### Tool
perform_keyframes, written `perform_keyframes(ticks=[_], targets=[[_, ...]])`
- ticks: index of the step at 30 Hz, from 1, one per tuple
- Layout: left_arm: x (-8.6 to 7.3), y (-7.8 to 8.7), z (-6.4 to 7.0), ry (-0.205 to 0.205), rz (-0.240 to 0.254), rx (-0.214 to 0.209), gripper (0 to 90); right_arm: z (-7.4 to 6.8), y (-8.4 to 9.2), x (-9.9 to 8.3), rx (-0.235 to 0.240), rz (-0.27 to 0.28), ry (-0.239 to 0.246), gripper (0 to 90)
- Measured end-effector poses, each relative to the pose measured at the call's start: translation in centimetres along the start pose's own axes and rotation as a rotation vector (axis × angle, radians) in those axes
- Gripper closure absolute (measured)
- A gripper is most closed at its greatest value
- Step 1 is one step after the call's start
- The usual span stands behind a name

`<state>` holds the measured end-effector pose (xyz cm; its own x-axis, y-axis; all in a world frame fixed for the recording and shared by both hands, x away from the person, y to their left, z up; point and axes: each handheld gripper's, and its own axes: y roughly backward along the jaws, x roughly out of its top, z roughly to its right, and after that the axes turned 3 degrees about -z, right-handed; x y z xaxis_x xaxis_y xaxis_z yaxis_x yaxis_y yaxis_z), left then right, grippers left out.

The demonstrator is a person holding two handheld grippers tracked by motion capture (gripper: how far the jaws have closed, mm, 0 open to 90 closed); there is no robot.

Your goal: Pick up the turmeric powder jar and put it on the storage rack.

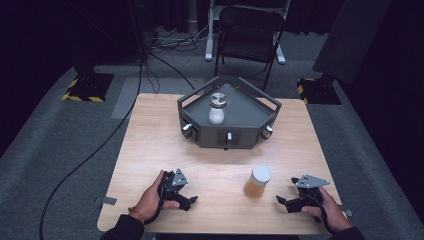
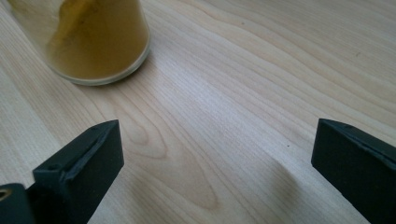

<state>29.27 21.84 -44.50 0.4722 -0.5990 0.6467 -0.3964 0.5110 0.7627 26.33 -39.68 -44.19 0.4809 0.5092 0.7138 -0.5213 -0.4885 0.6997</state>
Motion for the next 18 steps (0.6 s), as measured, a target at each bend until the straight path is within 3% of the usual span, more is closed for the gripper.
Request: perform_keyframes(ticks=[3,18], targets=[[0.0,0.0,0.0,0.0,0.0,-0.001,0.2,-0.5,0.0,0.1,-0.014,0.002,0.006,2.1],[0.0,0.0,-0.1,0.001,0.0,-0.002,0.0,-1.1,1.3,0.2,0.04,0.123,-0.002,2.1]])
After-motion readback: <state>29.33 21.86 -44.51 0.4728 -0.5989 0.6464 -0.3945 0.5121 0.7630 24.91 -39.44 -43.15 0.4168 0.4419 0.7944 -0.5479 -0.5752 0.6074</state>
